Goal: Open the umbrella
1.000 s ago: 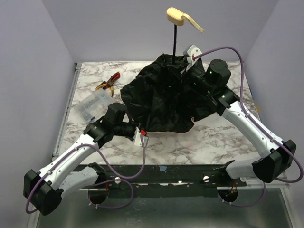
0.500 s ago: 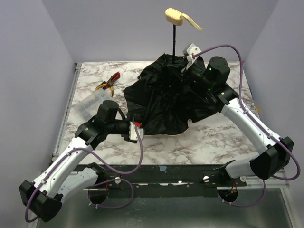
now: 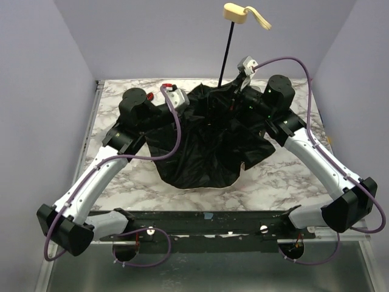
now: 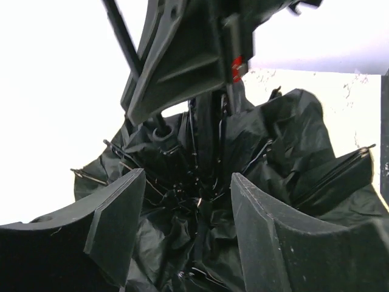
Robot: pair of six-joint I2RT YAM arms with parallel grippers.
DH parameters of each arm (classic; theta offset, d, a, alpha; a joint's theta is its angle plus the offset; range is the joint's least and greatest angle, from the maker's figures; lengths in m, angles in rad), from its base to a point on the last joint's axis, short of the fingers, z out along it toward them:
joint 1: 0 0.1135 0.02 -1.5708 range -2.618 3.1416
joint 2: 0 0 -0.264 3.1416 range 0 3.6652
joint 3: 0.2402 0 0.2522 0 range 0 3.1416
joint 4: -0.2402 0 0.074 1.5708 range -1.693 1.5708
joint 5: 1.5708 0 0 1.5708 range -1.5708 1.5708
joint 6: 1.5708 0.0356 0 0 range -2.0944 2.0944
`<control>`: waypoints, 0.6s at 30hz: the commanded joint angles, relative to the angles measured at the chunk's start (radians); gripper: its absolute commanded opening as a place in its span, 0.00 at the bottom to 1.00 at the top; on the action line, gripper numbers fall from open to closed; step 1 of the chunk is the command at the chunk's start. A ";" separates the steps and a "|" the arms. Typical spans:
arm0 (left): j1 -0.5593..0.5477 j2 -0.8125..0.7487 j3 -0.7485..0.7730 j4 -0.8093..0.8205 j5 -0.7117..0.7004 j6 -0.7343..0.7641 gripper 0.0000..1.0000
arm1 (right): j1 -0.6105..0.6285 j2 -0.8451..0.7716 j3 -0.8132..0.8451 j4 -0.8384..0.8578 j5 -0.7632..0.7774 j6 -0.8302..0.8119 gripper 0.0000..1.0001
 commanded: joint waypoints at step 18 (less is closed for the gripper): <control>0.176 0.009 -0.166 -0.138 -0.056 0.300 0.66 | 0.002 -0.042 0.024 -0.028 0.095 0.138 0.00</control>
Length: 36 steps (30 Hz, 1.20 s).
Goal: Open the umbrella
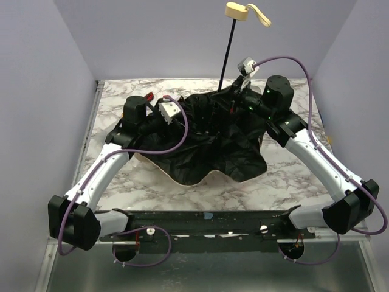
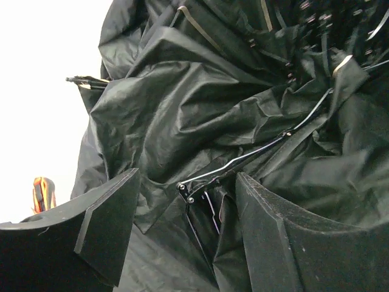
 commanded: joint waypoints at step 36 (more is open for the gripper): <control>-0.511 -0.068 -0.070 -0.042 0.171 0.620 0.26 | 0.166 0.045 0.093 0.083 0.315 -0.009 0.00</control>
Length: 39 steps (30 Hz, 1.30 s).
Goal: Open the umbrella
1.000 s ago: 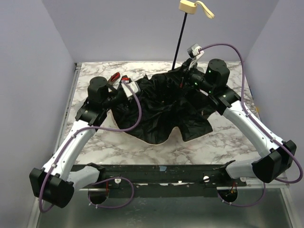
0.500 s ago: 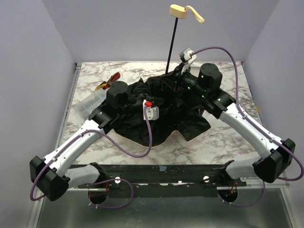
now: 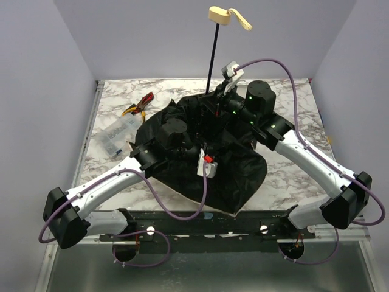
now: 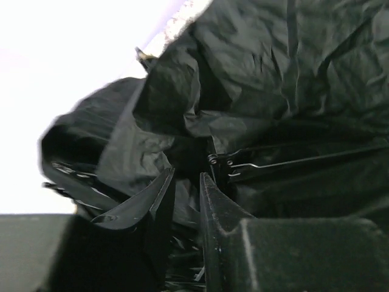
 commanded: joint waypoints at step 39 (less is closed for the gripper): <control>-0.047 0.185 0.043 0.010 -0.009 0.028 0.32 | 0.059 0.024 0.099 0.133 0.046 -0.047 0.00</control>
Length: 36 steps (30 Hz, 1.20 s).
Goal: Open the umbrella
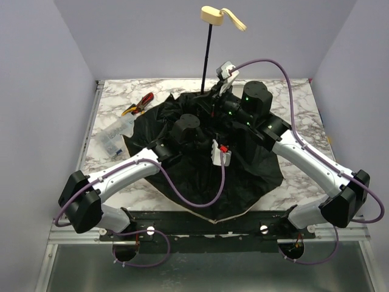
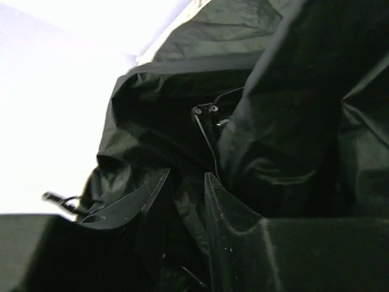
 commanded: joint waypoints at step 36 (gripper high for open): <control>0.359 -0.341 0.016 0.009 0.297 -0.855 0.53 | 0.006 -0.046 0.009 0.112 -0.006 -0.091 0.00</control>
